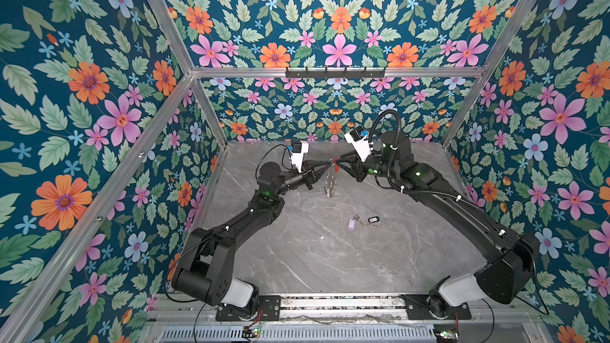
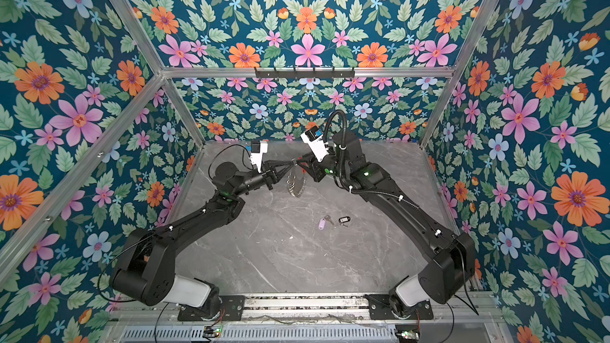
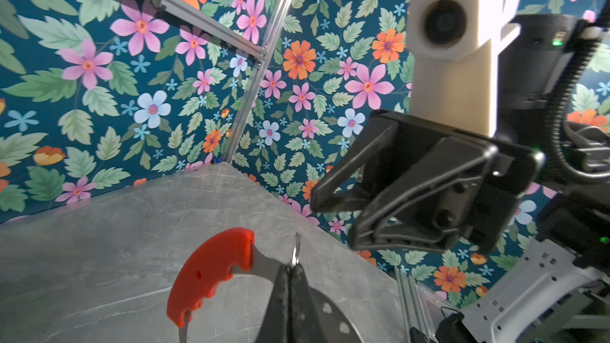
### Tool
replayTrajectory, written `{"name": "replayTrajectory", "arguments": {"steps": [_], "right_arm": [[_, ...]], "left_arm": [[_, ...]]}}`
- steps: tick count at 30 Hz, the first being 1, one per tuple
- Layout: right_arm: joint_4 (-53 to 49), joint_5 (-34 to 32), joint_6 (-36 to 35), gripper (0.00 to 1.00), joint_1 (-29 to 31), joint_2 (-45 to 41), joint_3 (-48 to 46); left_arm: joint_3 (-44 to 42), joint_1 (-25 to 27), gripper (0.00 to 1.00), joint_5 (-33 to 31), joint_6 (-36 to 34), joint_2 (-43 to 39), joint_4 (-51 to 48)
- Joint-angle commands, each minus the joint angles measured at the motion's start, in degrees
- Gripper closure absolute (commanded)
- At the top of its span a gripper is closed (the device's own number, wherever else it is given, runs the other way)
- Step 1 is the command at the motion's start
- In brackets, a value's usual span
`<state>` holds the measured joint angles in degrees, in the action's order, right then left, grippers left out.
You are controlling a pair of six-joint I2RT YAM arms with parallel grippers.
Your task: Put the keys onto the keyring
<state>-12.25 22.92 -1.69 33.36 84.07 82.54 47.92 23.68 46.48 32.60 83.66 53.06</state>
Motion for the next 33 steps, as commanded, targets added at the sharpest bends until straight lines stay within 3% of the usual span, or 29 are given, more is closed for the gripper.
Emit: {"name": "replayTrajectory", "arguments": {"steps": [1,5,10,17,22,29,33], "right_arm": [[4.01,-2.44,2.09,0.57,0.11,-1.95,-1.96],[8.28,-7.8,5.38,0.52,0.08,-6.2,-7.95],[15.4,-20.23,13.78,0.51,0.1,-15.1,-21.59],[14.53,-34.42,26.22,0.51,0.04,-24.37,-37.33],[10.04,-35.15,27.03,0.51,0.03,-27.43,-41.06],[5.05,-35.91,22.21,0.53,-0.06,-30.84,-44.09],[-0.72,-35.59,24.92,0.52,-0.24,-31.25,-43.03]], "left_arm": [[-0.11,0.16,1.0,-3.79,1.1,-0.26,2.14],[-0.63,0.53,1.0,-8.1,2.64,0.01,1.34],[0.98,1.57,1.0,-11.13,1.78,1.27,-2.56],[-1.2,5.85,1.0,-18.37,-2.79,0.53,-2.8],[-3.1,7.07,1.0,-23.01,-2.78,-0.15,-2.16],[-3.14,8.4,1.0,-28.75,-3.86,-0.64,-3.4],[2.84,8.4,1.0,-29.82,-5.01,0.94,-12.61]]}}
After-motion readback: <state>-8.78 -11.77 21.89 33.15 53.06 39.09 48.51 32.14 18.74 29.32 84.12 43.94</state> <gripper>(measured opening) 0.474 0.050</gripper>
